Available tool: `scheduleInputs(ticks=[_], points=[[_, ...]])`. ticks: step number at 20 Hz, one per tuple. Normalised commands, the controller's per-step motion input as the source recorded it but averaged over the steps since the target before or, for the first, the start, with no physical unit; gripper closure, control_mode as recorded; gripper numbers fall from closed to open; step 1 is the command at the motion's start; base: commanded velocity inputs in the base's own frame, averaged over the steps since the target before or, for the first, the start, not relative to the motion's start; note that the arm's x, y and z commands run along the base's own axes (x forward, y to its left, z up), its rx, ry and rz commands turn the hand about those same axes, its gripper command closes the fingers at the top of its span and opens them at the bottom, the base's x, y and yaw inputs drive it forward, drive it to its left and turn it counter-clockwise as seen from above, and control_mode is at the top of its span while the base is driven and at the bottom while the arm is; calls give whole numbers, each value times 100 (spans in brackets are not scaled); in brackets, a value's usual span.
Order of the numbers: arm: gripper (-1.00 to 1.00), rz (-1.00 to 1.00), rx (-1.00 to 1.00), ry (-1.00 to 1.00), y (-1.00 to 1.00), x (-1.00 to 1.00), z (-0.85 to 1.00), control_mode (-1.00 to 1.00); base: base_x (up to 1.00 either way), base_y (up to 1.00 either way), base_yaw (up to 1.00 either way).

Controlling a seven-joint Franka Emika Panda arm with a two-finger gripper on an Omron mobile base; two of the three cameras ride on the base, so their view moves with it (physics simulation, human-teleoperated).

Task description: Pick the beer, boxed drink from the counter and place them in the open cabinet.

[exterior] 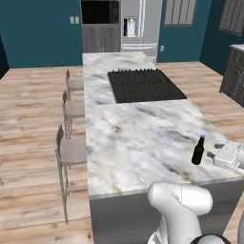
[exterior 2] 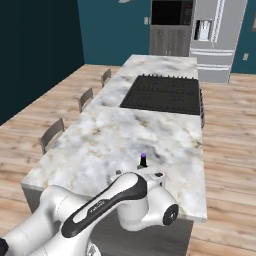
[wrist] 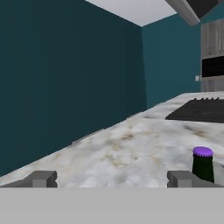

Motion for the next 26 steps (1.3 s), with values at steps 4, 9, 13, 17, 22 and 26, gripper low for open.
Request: scheduleInputs(ticks=[4, 9, 13, 17, 22, 26], points=[[-100, -2, -4, 0, -24, 23, -16, -100, 0, 0, 0], [-100, -3, -3, 0, -33, 21, -16, -100, 0, 0, 0], [-100, -3, -3, 0, -23, 22, -11, -100, 0, 0, 0], [-100, -3, -2, 0, -7, 16, -1, -100, 0, 0, 0], [-100, -1, 0, 0, 0, 1, 0, -100, 0, 0, 0], [-100, 0, 0, 0, 0, 0, 0, -100, 0, 0, 0]])
